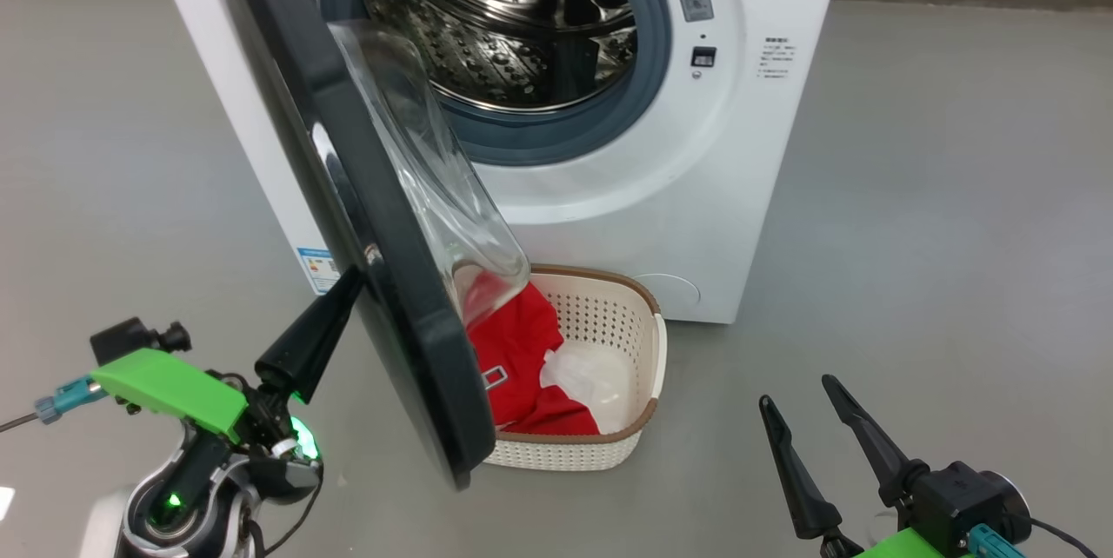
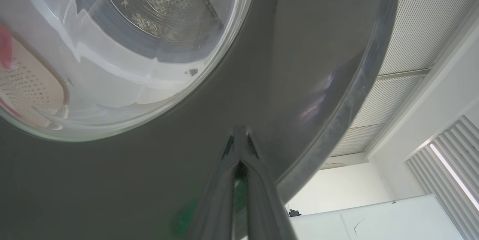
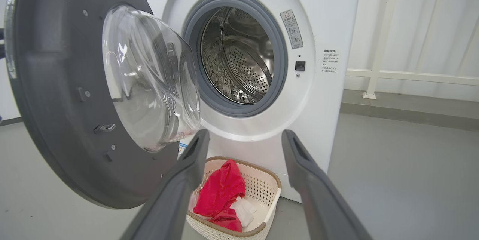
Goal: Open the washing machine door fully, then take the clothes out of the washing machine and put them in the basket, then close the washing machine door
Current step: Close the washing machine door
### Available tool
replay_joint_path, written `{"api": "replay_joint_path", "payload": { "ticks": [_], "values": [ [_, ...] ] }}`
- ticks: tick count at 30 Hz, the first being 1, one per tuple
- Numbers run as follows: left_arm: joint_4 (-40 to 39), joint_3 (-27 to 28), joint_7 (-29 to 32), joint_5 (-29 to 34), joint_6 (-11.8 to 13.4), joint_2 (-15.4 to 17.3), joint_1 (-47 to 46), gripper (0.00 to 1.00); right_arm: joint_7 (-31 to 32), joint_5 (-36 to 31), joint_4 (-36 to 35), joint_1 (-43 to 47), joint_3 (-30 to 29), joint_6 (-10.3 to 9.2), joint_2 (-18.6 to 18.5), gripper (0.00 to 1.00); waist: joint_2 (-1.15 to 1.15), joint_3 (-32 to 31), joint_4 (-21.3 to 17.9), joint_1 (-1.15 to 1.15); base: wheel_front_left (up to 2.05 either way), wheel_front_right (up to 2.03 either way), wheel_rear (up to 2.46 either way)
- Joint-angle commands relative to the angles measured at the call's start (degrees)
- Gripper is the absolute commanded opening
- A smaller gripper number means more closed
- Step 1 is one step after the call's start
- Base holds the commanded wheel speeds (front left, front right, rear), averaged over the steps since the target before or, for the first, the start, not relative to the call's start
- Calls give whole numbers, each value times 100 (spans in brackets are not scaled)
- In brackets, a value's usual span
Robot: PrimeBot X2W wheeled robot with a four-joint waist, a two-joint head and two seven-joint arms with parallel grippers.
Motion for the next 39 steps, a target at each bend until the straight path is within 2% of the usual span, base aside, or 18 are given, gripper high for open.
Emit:
{"api": "replay_joint_path", "payload": {
  "ticks": [1,24,39],
  "values": [
    [-151,45,-9,-85,-138,54,-180,0,-51,2,-146,-258,124,35,-57,100,0,72,-90,0,0,0,0],
    [442,-283,-744,-374,-677,53,-817,0,-53,6,-152,-423,112,35,-57,100,0,385,-810,0,0,0,0],
    [846,-576,-1176,-673,-1024,53,-1585,0,-53,-27,-250,-561,86,35,-57,100,0,851,-1037,0,0,0,0]
  ]
}}
